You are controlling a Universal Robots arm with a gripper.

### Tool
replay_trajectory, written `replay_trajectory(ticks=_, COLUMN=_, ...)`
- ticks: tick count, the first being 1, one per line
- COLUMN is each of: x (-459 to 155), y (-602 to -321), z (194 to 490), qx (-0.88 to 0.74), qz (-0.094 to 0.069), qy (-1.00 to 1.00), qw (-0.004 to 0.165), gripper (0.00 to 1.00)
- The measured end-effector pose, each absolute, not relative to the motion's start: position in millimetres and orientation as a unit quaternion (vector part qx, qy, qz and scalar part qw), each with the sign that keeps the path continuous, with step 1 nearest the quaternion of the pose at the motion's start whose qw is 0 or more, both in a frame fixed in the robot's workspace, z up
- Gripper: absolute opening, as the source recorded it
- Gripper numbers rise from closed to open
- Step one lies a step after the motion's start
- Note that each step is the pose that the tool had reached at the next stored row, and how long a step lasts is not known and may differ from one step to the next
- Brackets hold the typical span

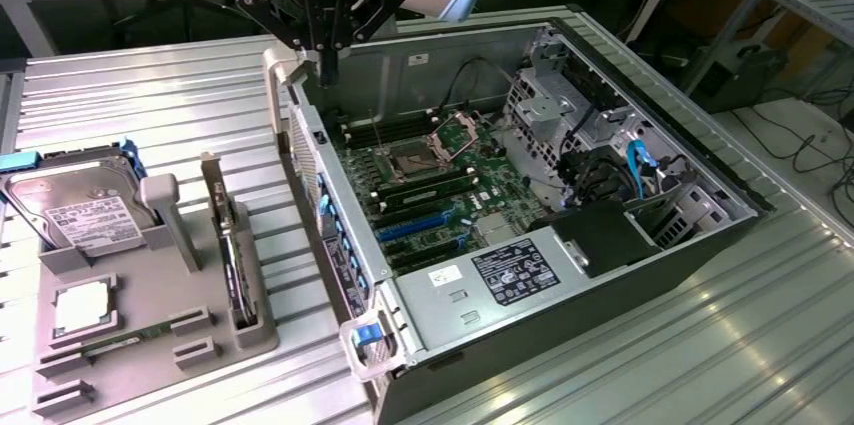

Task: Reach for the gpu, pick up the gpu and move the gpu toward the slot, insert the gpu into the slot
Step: 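Reach for the gpu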

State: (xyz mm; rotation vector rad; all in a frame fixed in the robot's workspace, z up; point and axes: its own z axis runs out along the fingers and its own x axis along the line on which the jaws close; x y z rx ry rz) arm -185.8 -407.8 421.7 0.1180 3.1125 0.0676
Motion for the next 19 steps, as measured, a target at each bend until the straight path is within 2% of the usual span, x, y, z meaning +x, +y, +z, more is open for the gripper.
replay_trajectory(ticks=19, x=-197.4, y=-410.8, z=421.7, qx=0.038, qz=0.022, qy=0.999, qw=0.013, gripper=0.11)
